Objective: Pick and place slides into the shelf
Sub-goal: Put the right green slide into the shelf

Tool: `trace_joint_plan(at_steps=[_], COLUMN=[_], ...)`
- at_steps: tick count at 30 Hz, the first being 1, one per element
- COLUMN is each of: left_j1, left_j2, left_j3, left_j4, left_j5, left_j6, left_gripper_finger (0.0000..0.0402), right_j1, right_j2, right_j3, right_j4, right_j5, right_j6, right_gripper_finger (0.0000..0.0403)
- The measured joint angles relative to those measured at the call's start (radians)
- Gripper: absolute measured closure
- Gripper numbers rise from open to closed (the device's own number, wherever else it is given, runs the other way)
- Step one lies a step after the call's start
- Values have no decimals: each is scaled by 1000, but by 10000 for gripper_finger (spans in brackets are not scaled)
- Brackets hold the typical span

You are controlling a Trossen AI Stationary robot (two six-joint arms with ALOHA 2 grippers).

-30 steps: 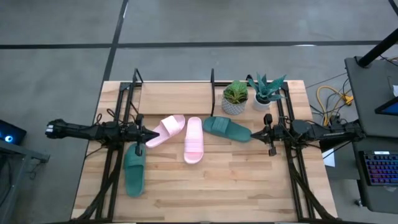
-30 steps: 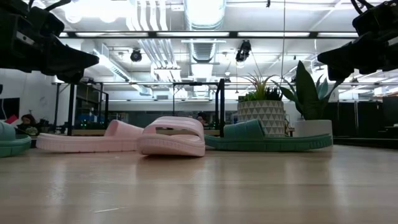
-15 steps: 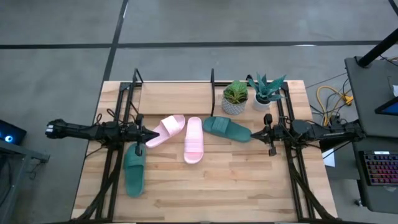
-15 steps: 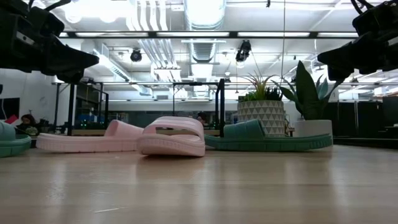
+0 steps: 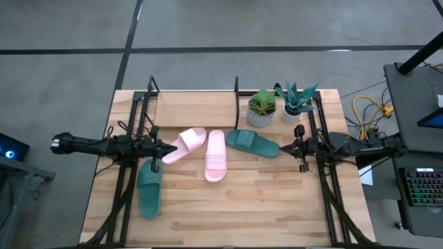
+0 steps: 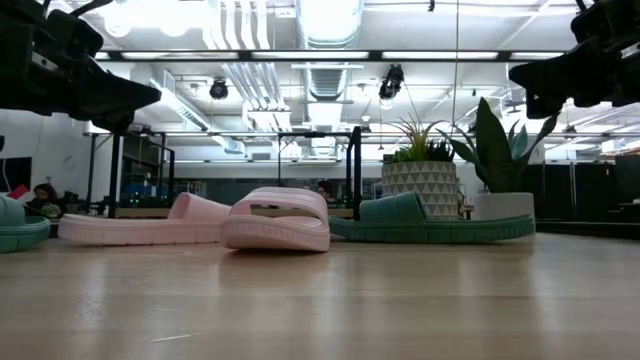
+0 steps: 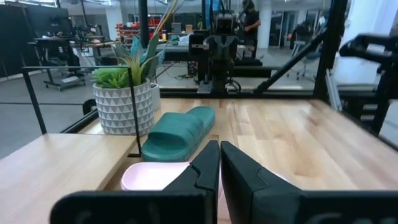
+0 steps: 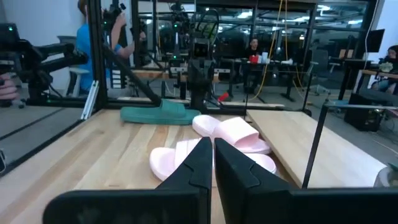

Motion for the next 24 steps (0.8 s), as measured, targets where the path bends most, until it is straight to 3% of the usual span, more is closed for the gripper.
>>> trace_joint_plan(at_steps=[3, 7, 15, 19, 24], left_j1=[0, 0, 0, 0, 0], left_j2=[-2, -1, 27, 66, 139], left_j3=[0, 0, 0, 0, 5], left_j4=[0, 59, 235, 314, 338], left_j5=[0, -12, -91, -73, -75], left_j6=[-68, -23, 165, 174, 176], left_gripper_finger=[402, 402, 401, 381, 303], right_j1=[0, 0, 0, 0, 0], right_j2=[0, 0, 14, 50, 139], right_j3=[0, 0, 0, 0, 0], right_j4=[20, 78, 191, 193, 232], right_j5=[0, 0, 52, 63, 81], right_j6=[31, 64, -122, -162, -274], right_gripper_finger=[394, 394, 386, 349, 274])
